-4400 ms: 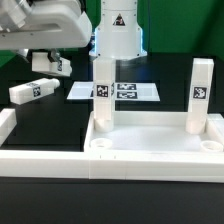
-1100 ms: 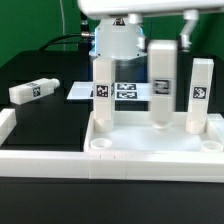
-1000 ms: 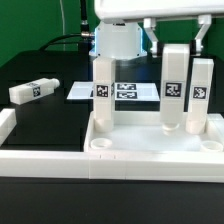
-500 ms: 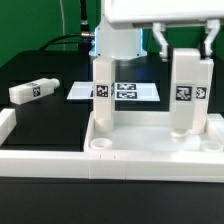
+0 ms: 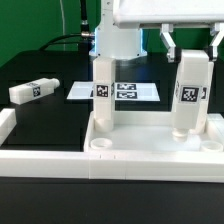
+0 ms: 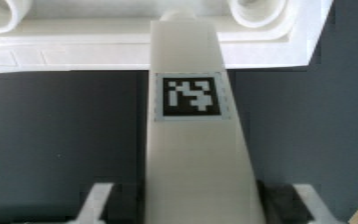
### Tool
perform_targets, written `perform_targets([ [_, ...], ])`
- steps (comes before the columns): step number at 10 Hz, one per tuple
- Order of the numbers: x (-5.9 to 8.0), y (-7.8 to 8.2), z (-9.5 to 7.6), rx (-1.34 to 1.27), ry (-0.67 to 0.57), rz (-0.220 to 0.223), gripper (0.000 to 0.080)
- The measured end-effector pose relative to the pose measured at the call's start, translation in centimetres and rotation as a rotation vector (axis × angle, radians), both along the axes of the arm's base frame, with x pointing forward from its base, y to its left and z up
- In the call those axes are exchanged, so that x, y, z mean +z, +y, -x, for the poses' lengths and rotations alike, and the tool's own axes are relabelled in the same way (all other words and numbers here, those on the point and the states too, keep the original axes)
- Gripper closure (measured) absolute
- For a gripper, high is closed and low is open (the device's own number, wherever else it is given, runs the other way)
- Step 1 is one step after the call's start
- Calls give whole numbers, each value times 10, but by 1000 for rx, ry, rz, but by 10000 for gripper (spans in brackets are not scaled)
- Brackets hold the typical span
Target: Assemble desk
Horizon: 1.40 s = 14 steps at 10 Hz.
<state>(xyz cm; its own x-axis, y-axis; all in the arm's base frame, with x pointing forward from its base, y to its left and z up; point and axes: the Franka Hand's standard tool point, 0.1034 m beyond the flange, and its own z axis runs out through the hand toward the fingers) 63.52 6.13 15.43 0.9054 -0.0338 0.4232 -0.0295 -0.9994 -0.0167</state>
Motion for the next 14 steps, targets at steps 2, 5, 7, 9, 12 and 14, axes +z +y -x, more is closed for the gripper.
perform_targets([
  [2, -2, 20, 3, -9, -2, -23, 509],
  [5, -2, 35, 3, -58, -5, -67, 509],
  [7, -2, 35, 4, -57, -4, -66, 509],
  [9, -5, 37, 4, -52, -4, -62, 509],
  [12, -8, 38, -2, -50, -4, -59, 509],
  [14, -11, 40, -4, -47, -5, -56, 509],
])
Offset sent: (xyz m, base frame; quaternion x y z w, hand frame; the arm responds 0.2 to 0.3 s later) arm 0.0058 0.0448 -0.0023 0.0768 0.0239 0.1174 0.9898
